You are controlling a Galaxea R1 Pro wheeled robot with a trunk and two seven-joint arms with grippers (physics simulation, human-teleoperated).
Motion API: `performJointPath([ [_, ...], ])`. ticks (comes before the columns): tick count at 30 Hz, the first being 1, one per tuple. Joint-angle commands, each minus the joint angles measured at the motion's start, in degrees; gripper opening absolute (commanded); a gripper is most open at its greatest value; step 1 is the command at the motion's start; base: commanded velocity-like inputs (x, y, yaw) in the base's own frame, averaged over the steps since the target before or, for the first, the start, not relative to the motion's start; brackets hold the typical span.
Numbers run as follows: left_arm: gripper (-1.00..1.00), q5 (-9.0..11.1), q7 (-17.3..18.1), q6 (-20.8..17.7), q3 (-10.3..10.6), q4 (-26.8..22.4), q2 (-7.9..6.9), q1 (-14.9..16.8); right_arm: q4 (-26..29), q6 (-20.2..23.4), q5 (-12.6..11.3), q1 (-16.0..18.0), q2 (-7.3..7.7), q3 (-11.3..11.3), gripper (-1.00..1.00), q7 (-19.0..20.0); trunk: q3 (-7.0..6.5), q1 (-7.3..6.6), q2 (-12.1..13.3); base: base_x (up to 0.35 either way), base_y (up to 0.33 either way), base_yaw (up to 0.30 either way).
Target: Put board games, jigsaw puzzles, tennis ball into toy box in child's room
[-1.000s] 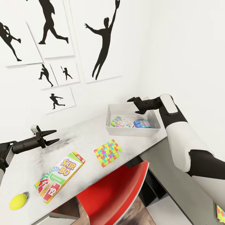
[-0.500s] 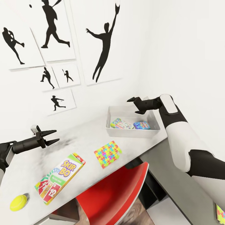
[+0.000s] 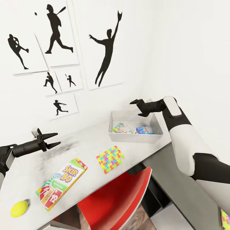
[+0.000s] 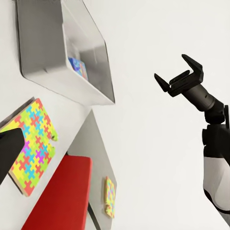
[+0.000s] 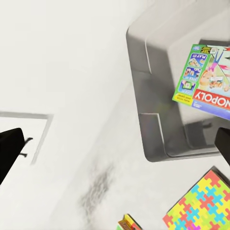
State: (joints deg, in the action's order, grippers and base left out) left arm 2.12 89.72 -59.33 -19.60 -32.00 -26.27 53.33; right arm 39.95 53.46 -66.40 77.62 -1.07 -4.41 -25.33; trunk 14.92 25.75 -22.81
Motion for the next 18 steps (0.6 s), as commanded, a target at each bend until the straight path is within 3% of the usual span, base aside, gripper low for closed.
performJointPath([
  [1,1.00,-0.1,0.3,-0.6,0.0,0.0,-0.01,0.0,0.0,0.2,-0.5,0.1,-0.07,-0.3,1.00,-0.6,0.02,0.04,-0.1,0.000,0.000,0.000],
  [18,1.00,-0.1,0.3,-0.6,0.0,0.0,-0.01,0.0,0.0,0.2,-0.5,0.1,-0.07,-0.3,1.00,-0.6,-1.59,0.04,-0.1,0.000,0.000,0.000],
])
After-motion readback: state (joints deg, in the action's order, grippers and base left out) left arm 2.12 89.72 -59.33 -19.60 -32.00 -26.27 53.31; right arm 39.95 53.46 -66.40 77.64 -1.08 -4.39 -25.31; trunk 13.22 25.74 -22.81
